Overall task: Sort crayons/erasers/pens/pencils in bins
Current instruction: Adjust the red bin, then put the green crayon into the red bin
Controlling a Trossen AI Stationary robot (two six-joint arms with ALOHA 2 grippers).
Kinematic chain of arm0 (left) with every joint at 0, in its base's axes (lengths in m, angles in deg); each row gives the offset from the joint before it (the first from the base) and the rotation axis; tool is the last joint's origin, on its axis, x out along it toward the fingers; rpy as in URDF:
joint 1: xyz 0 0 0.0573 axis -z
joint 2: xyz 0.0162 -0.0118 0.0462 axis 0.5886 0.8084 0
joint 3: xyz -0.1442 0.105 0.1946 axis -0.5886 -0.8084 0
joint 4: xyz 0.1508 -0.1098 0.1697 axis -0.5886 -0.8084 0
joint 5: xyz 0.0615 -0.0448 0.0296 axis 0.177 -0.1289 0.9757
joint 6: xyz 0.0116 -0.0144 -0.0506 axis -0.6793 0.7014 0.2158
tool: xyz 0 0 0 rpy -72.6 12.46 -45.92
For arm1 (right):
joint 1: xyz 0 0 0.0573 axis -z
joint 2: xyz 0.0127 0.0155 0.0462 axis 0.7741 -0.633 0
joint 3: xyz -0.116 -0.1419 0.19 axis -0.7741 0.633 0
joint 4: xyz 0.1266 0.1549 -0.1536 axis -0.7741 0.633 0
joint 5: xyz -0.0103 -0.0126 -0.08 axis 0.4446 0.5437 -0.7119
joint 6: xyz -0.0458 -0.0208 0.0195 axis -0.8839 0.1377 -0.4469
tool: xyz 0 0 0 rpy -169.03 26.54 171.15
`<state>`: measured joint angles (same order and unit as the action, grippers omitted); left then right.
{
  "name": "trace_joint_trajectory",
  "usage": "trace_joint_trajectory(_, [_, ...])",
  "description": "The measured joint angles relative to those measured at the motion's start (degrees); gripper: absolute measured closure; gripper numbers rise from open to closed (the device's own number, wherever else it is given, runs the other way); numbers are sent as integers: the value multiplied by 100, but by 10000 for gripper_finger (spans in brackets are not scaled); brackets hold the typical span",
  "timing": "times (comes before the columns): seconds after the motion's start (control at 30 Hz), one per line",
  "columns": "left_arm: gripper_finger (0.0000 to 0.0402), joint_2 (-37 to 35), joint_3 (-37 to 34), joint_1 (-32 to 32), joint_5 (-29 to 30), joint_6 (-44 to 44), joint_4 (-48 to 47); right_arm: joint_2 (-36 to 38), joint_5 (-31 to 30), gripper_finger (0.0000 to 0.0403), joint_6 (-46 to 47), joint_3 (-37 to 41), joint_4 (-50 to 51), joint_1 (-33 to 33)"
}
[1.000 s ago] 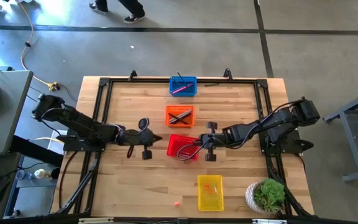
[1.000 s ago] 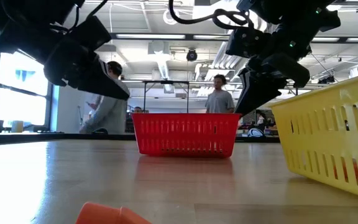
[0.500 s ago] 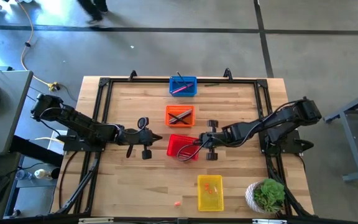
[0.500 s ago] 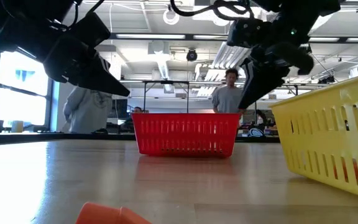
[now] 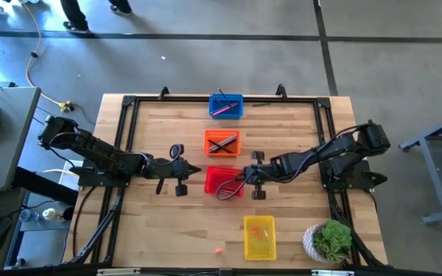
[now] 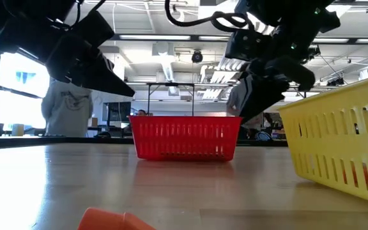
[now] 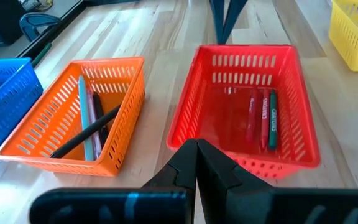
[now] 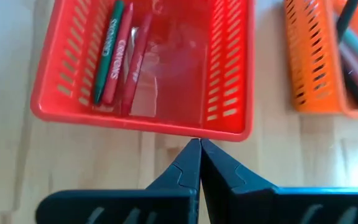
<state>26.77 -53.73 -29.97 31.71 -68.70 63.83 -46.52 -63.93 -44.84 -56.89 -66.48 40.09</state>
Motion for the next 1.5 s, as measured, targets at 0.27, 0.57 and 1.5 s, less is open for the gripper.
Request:
trace_joint_trajectory(0.27, [401,1,-2,-278,-63,-138,162,492,97,403,-769,0,16,232])
trace_joint_trajectory(0.57, [401,2,-2,-1154,-1373,-300,565,1120,927,403,-2389,-51,447,2721])
trace_joint_trajectory(1.5, [401,4,-2,-1731,-1532,64,706,-2302,1578,359,-4864,-4041,3135,5666])
